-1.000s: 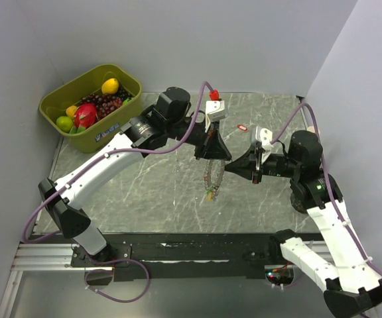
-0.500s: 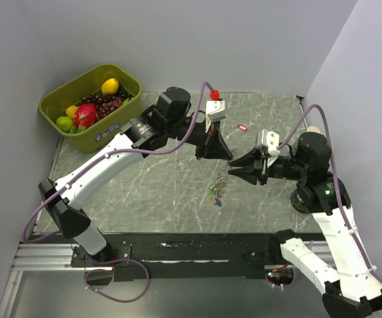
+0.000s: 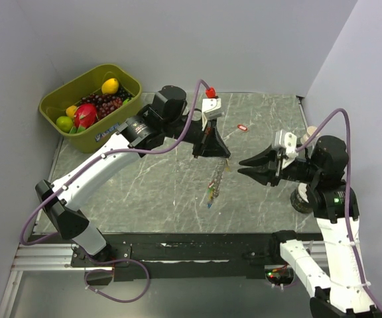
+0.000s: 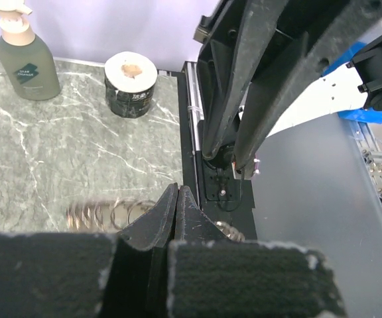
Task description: Remove the keys from the keyring
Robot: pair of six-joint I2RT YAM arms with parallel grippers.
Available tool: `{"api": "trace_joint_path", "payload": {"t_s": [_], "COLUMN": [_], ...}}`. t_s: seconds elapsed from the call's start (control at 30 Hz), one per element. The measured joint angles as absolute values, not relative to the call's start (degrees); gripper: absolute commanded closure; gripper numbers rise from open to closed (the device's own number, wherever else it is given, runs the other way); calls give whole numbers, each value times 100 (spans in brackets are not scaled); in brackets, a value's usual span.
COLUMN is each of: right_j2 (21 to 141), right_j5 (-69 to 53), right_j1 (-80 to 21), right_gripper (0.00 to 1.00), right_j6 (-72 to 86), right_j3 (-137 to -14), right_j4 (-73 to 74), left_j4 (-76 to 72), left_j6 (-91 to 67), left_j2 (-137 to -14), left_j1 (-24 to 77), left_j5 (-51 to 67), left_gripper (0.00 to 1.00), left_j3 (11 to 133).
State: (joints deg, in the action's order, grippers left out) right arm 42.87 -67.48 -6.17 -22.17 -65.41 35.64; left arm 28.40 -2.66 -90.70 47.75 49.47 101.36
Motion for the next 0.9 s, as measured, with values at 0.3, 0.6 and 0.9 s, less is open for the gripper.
{"api": "trace_joint_path", "payload": {"t_s": [0.3,0.6,0.9], "right_j2": [4801,5043,5035], "right_j5": [-7782,-8178,-8370], "right_j1": [-456,-456,-475], "right_gripper": [69,71,70], "right_j6": [-622,816,1946], "right_j3": [-6049,-5500,-5242], "right_j4": [1970,447,-998], "left_j4": [2823,2808,2781], "left_j6": [-270,-279,-309], "left_j2": [-9037,-9037,-9037], "left_j1": [4766,4753,4744], "left_j5": [4982,5024,5100], "left_gripper": [99,99,99], "left_j3": [10136,10136,10136]}}
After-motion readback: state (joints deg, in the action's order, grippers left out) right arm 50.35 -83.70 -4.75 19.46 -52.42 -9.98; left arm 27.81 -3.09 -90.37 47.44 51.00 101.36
